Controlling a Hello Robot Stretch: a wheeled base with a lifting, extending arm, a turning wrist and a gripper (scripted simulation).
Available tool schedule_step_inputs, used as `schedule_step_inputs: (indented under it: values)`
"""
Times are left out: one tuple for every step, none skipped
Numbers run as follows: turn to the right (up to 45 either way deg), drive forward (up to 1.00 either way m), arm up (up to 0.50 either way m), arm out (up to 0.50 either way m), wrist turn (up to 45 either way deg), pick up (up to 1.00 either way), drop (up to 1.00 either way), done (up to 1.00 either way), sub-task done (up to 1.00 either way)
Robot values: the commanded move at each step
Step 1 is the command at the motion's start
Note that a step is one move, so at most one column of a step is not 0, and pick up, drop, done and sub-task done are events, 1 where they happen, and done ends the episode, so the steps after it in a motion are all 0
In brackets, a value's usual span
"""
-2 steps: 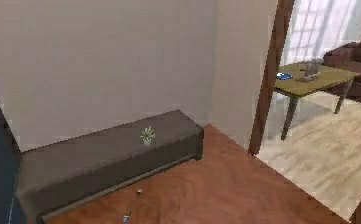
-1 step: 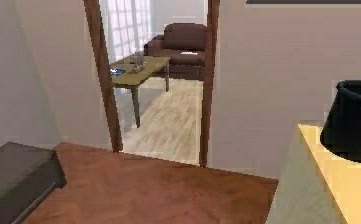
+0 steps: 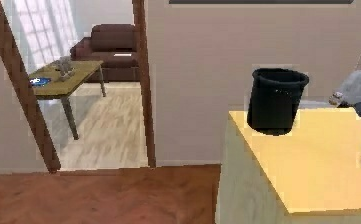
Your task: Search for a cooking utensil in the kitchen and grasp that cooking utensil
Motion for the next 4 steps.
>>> schedule_step_inputs:
  values:
    - [0.0,0.5,0.0,0.0,0.0,0.0,0.0,0.0,0.0]
    - [-36.0,0.0,0.0,0.0,0.0,0.0,0.0,0.0,0.0]
    - [0.0,0.0,0.5,0.0,0.0,0.0,0.0,0.0,0.0]
    - [0.0,0.0,0.38,0.0,0.0,0.0,0.0,0.0,0.0]
